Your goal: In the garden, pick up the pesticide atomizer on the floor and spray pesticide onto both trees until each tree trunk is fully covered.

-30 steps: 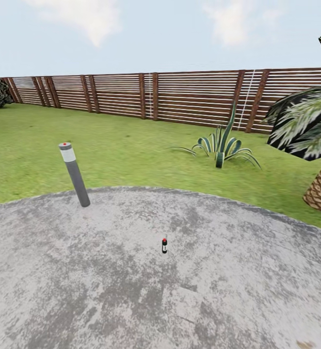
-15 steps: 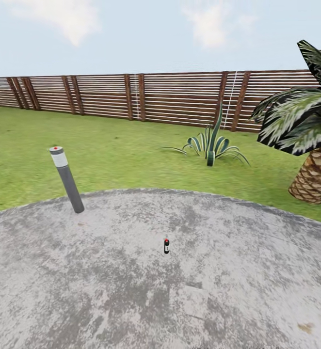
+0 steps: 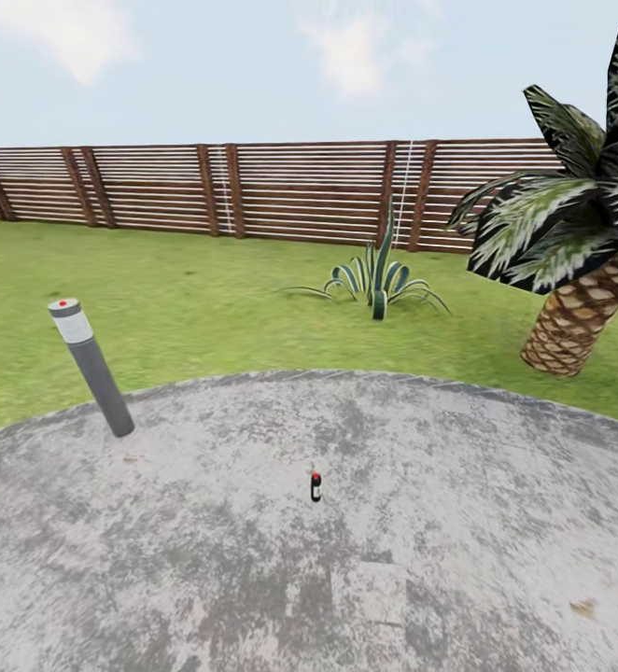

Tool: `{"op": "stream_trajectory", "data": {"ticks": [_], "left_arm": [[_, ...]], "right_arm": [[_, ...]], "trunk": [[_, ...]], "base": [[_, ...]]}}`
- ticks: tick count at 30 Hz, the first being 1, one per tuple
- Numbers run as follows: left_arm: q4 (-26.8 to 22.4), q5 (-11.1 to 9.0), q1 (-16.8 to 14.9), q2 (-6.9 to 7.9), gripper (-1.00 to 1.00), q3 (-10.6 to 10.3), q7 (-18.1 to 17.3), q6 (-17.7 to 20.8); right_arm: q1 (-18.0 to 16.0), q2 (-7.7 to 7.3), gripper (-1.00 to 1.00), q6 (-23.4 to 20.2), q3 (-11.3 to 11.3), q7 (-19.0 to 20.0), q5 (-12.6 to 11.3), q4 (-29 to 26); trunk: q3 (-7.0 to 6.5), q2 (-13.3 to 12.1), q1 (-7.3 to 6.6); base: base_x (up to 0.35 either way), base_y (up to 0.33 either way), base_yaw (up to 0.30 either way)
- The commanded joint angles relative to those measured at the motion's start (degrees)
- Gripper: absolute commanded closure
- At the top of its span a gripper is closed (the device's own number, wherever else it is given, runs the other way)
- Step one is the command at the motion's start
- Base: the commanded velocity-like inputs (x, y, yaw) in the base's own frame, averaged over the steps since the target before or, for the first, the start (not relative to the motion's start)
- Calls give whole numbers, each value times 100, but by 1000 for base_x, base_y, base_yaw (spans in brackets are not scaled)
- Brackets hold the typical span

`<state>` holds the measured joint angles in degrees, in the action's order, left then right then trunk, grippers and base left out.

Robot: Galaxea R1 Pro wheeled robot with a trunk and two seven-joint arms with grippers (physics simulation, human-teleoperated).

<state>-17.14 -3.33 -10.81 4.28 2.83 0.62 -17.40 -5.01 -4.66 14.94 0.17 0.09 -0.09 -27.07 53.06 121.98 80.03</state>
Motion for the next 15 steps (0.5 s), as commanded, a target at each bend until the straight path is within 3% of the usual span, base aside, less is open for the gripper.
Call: {"op": "stream_trajectory", "data": {"ticks": [1, 15], "left_arm": [[0, 0, 0, -2, -100, 1, 0, 0], [0, -1, 0, -1, -100, 4, 0, 0]], "right_arm": [[0, 0, -100, 0, -1, 0, 0, 0], [0, 0, -100, 0, -1, 0, 0, 0]], "trunk": [[-3, 0, 0], [-36, 0, 0]], "base": [[256, 243, -254], [254, 246, -255]]}}
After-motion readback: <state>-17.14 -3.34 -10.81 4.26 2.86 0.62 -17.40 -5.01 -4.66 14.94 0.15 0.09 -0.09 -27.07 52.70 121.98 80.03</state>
